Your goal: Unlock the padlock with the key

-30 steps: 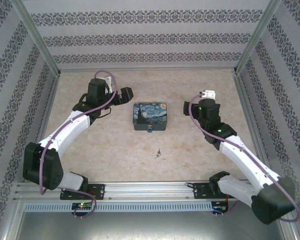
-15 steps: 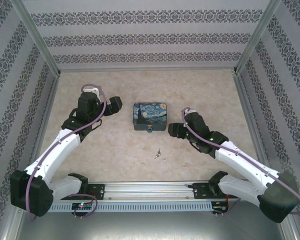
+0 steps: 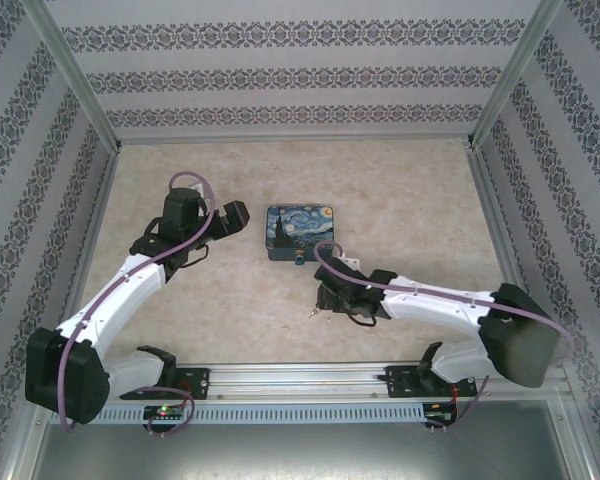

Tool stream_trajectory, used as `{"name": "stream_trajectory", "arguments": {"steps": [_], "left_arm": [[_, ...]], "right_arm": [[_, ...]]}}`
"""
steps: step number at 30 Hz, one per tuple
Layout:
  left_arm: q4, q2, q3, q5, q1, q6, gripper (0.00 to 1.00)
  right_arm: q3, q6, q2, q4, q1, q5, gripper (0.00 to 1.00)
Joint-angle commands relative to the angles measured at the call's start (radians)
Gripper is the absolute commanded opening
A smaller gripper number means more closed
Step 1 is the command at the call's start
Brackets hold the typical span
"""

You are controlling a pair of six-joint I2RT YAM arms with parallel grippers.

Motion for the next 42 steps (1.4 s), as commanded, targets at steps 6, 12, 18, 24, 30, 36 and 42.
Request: {"name": "stream_trajectory", "arguments": {"steps": [6,12,18,24,30,36,42], "left_arm": [[0.063,0.04,-0.046,0.077,0.009,-0.045,1.0],[0.083,0.064,-0.048,0.105,0.009,-0.047,1.0],[0.086,0.065,-0.045,0.112,0.009,-0.043,1.0],[0.092,0.069,-0.044,0.118,0.009,-0.036,1.0],[0.095,0.074,-0.049,0.12,0.009,-0.037,1.0],[0.097,0.074,-0.051,0.12,0.009,-0.038,1.0],[0.093,0.074,-0.051,0.121,0.009,-0.04,1.0]], "right_arm": [[0.101,0.07,0.114,-0.024,0.037,0.018,0.49],[0.142,0.087,0.181,-0.044,0.056,0.016,0.48],[0.134,0.125,0.208,-0.056,0.077,0.026,0.46],[0.13,0.147,0.236,-0.051,0.09,0.039,0.43],[0.156,0.143,0.284,-0.048,0.091,0.047,0.41],[0.176,0.137,0.335,-0.05,0.093,0.034,0.34],[0.175,0.139,0.348,-0.046,0.109,0.034,0.25]]}}
